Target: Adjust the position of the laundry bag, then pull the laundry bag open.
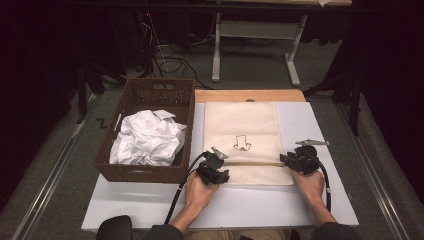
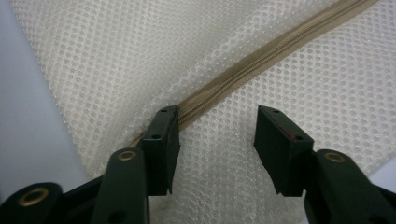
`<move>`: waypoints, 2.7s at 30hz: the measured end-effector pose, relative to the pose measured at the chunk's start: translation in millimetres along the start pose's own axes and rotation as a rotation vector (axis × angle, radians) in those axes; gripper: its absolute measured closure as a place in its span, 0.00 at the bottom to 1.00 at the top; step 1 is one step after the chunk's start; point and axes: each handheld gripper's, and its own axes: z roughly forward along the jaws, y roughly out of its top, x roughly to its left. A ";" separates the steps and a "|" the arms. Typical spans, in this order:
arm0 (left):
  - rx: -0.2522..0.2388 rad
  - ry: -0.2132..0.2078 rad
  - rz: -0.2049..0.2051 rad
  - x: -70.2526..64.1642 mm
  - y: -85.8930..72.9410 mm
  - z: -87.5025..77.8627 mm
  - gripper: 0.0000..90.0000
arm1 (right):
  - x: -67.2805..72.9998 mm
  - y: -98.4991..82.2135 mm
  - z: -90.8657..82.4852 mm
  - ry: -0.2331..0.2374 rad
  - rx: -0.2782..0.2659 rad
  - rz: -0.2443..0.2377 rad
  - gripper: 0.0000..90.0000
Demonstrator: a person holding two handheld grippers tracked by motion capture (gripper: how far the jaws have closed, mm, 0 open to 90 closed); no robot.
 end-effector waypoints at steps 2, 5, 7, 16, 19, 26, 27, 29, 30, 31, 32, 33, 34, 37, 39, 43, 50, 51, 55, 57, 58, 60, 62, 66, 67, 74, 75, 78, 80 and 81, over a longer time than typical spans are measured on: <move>-0.005 -0.009 0.000 1.7 1.0 0.4 0.67 | 0.1 0.3 0.7 0.000 -0.004 -0.003 0.78; -0.013 0.000 0.009 1.2 1.6 1.7 0.77 | 2.4 0.3 1.9 -0.012 -0.004 -0.039 0.90; -0.020 -0.003 0.012 0.7 1.8 2.6 0.78 | 2.4 0.3 1.9 -0.012 -0.006 -0.051 0.92; -0.031 -0.037 0.018 4.9 5.1 5.1 1.00 | -0.3 0.1 -4.2 -0.024 -0.019 -0.069 0.98; -0.041 -0.041 0.023 4.5 5.4 5.9 1.00 | -0.6 0.0 -5.3 -0.029 -0.024 -0.067 0.98; -0.053 -0.074 0.049 -3.1 10.4 9.3 1.00 | -9.3 -0.9 -11.5 -0.054 -0.020 -0.061 0.98; -0.058 -0.080 0.050 -4.6 11.1 10.3 1.00 | -13.1 -1.6 -13.6 -0.059 -0.023 -0.051 0.98; -0.058 -0.087 0.059 -6.8 12.7 11.7 1.00 | -17.0 -2.4 -15.5 -0.061 -0.018 -0.048 0.98; -0.059 -0.092 0.060 -7.9 13.4 11.9 1.00 | -17.0 -2.4 -15.5 -0.061 -0.018 -0.048 0.98; -0.062 -0.094 0.065 -8.9 13.9 11.8 1.00 | -18.5 -2.9 -16.4 -0.065 -0.017 -0.047 0.98; -0.062 -0.096 0.070 -10.1 14.0 11.3 1.00 | -20.7 -3.8 -18.6 -0.069 -0.015 -0.044 0.98; -0.065 -0.092 0.074 -11.0 13.9 10.8 1.00 | -21.3 -4.3 -18.9 -0.067 -0.014 -0.039 0.98; -0.057 -0.085 0.088 -11.4 13.1 10.0 0.99 | -21.5 -4.8 -18.5 -0.066 -0.009 -0.040 0.96; -0.049 -0.075 0.096 -11.2 12.5 9.6 0.97 | -20.5 -5.9 -16.9 -0.066 0.002 -0.044 0.94; -0.047 -0.058 0.106 -9.9 11.9 8.9 0.84 | -18.2 -6.1 -16.6 -0.071 0.005 -0.056 0.84; -0.051 -0.032 0.121 -7.4 10.7 5.0 0.71 | -17.3 -5.6 -21.3 -0.071 -0.013 -0.054 0.74; -0.057 -0.017 0.118 -7.3 5.5 -1.3 0.54 | -11.1 -6.8 -30.6 -0.042 -0.048 -0.071 0.61; -0.061 -0.018 0.114 -7.1 4.6 -2.2 0.52 | -7.1 -7.1 -32.6 -0.033 -0.052 -0.095 0.60; -0.063 -0.032 0.109 -3.9 3.0 -3.0 0.49 | 2.0 -8.0 -36.8 -0.016 -0.064 -0.142 0.60; -0.067 -0.047 0.096 -1.4 2.3 -3.6 0.48 | 6.2 -8.6 -38.2 0.005 -0.067 -0.156 0.60; -0.066 -0.048 0.093 -0.7 1.9 -3.9 0.48 | 9.6 -9.6 -37.4 0.022 -0.058 -0.158 0.60; -0.065 -0.049 0.092 0.0 0.4 -4.5 0.48 | 12.8 -10.9 -37.1 0.031 -0.050 -0.165 0.60; -0.064 -0.046 0.097 0.2 -0.6 -5.6 0.48 | 14.1 -11.6 -37.8 0.037 -0.052 -0.167 0.60; -0.052 -0.051 0.095 1.6 -1.8 -8.2 0.47 | 16.9 -15.4 -42.3 0.076 -0.043 -0.156 0.62; -0.054 -0.049 0.094 1.8 -2.6 -8.2 0.47 | 17.9 -17.2 -43.7 0.080 -0.038 -0.156 0.62; -0.059 -0.042 0.074 2.3 -13.3 -7.7 0.47 | 19.0 -25.7 -46.2 0.098 -0.029 -0.150 0.66; -0.059 -0.041 0.076 2.1 -13.7 -7.7 0.47 | 19.0 -25.7 -46.2 0.098 -0.029 -0.150 0.66; -0.057 -0.042 0.072 2.5 -13.0 -7.5 0.48 | 11.0 -26.7 -48.1 0.106 -0.036 -0.121 0.70; -0.055 -0.039 0.076 2.1 -13.2 -7.3 0.48 | 8.7 -27.0 -48.3 0.102 -0.036 -0.114 0.71; -0.054 -0.034 0.084 1.3 -13.6 -7.0 0.48 | 6.6 -27.1 -48.5 0.102 -0.040 -0.112 0.72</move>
